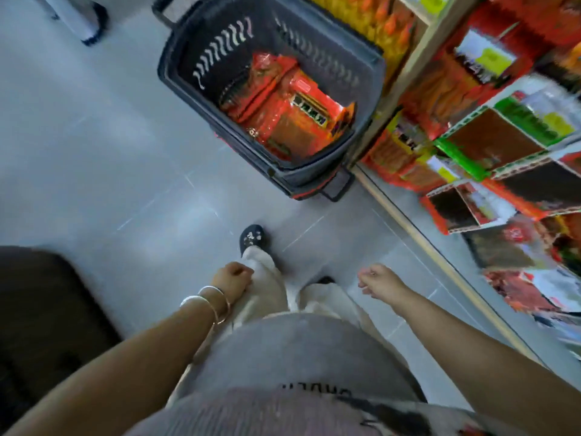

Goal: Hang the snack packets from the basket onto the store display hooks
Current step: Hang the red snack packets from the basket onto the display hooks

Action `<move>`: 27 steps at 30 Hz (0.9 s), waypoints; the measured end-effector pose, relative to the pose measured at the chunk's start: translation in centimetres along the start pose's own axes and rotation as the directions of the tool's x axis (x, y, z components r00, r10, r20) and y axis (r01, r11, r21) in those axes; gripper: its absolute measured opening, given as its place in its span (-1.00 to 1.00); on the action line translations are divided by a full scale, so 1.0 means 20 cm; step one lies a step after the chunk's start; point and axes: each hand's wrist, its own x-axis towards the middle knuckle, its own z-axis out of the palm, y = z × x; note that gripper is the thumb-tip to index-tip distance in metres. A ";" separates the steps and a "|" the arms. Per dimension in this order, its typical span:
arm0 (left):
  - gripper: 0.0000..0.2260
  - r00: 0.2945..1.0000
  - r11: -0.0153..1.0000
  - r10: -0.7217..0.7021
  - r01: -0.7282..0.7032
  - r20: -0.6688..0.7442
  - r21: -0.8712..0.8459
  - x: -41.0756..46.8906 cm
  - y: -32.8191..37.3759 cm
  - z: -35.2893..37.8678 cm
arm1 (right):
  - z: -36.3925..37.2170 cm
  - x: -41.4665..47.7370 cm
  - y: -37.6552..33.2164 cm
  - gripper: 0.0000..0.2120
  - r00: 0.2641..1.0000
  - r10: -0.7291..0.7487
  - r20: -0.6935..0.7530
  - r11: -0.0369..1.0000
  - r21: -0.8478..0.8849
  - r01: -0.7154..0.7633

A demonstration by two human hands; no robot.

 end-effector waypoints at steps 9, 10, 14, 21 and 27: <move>-0.87 0.990 0.991 -0.111 0.117 0.090 -0.067 0.34 -0.07 -0.70 | 0.36 0.15 -0.73 -0.89 0.997 -0.011 -0.081 0.980 0.198 0.027; -0.89 0.992 0.992 -0.095 0.101 0.084 -0.070 0.39 -0.03 -0.79 | 0.41 0.15 -0.81 -0.90 0.997 -0.027 -0.075 0.974 0.221 0.043; -0.92 1.000 0.995 -0.011 0.011 0.001 -0.096 0.60 0.14 -1.09 | 0.54 0.18 -1.15 -0.92 0.989 -0.114 -0.094 0.934 0.330 0.139; -0.82 0.993 0.974 0.116 -0.111 0.012 -0.199 0.81 0.55 -1.29 | 0.45 0.35 -1.65 -0.90 0.968 -0.221 -0.121 0.872 0.420 0.252; -0.84 0.978 0.953 0.209 -0.205 -0.003 -0.225 1.04 0.91 -1.34 | 0.21 0.77 -1.99 -0.92 0.981 -0.160 -0.108 0.904 0.383 0.190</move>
